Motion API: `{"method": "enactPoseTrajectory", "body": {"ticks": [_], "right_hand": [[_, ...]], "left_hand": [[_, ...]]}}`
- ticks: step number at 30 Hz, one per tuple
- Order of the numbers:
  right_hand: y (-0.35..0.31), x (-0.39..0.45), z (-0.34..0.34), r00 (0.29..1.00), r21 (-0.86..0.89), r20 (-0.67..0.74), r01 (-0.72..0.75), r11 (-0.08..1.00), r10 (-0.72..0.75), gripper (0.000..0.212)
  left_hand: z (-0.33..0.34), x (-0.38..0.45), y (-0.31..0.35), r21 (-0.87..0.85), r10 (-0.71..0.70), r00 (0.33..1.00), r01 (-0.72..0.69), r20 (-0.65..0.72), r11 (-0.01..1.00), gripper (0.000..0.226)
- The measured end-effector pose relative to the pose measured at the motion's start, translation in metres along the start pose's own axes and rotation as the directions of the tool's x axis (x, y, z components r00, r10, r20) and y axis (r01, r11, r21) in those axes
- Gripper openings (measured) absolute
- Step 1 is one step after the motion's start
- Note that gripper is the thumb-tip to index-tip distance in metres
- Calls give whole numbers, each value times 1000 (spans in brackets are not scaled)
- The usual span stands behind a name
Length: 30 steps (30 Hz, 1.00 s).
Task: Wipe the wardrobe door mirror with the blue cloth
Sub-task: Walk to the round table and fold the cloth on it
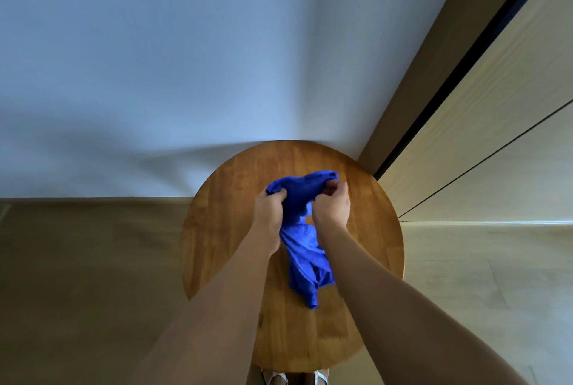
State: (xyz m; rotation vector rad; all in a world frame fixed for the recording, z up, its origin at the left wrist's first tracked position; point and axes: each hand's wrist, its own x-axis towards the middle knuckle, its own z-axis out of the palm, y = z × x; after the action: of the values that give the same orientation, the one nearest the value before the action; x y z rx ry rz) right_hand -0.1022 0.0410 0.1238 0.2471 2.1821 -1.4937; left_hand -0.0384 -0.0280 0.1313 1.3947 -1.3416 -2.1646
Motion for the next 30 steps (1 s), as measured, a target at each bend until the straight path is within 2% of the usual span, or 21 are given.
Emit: {"method": "enactPoseTrajectory", "body": {"ticks": [2, 4, 5, 7, 10, 12, 13, 15, 17, 20, 21, 22, 23, 25, 26, 27, 29, 30], "right_hand": [[-3, 4, -10, 990, -13, 113, -86, 996, 87, 69], [-5, 4, -21, 963, 13, 224, -157, 987, 150, 81], [-7, 4, -26, 952, 58, 269, -165, 985, 144, 78], [-13, 2, -33, 940, 111, 336, -103, 988, 61, 51], [-23, -4, -38, 936, 165, 352, -67, 984, 5, 32], [-29, -6, -39, 942, 178, 335, -37, 983, -25, 22], [-32, -7, -38, 937, 154, 346, -3, 988, -51, 18], [-38, -9, -37, 913, -25, 399, 95, 995, -77, 9], [-43, -11, -37, 886, -255, 461, 198, 946, -61, 16], [-44, -17, -34, 884, -358, 467, 222, 907, -32, 24], [-43, -19, -35, 886, -330, 462, 188, 925, -15, 26], [-40, -19, -37, 886, -237, 463, 93, 967, 28, 30], [-37, -18, -40, 865, -84, 490, -75, 994, 106, 40], [-27, -11, -55, 766, 184, 596, -420, 889, 239, 64], [-20, -7, -62, 733, 213, 623, -495, 843, 273, 65], [-13, -6, -67, 712, 176, 634, -514, 840, 303, 54], [0, -10, -70, 663, -57, 638, -465, 883, 391, 25], [4, -16, -68, 627, -183, 650, -419, 889, 430, 19]], "left_hand": [[1, -4, 15, 70, 46, 996, -51, 81, 996, 25], [3, -8, 29, 117, 55, 989, -71, 135, 991, 26], [3, -9, 34, 134, 49, 989, -68, 141, 989, 27], [0, -10, 40, 179, 49, 992, -70, 115, 981, 27], [-12, -12, 49, 190, 50, 998, -56, 37, 980, 31], [-22, -12, 59, 204, 98, 993, -84, -61, 975, 20], [-27, -12, 64, 249, 148, 982, -117, -113, 962, 20], [-36, -11, 68, 448, 292, 948, -206, -131, 870, 33], [-45, -9, 62, 625, 405, 912, -283, -58, 727, 33], [-53, -7, 48, 741, 468, 881, -273, -63, 614, 29], [-55, -7, 43, 763, 471, 878, -252, -79, 596, 30], [-56, -5, 39, 772, 463, 882, -233, -88, 591, 31], [-57, -4, 37, 757, 435, 895, -219, -95, 616, 32], [-56, -3, 39, 641, 336, 938, -207, -84, 739, 32], [-54, -3, 40, 574, 284, 957, -199, -60, 794, 30], [-51, -3, 43, 537, 243, 970, -191, -25, 822, 29], [-44, -3, 42, 533, 166, 985, -169, 53, 829, 27], [-41, -3, 38, 534, 125, 988, -152, 86, 832, 25]]}}
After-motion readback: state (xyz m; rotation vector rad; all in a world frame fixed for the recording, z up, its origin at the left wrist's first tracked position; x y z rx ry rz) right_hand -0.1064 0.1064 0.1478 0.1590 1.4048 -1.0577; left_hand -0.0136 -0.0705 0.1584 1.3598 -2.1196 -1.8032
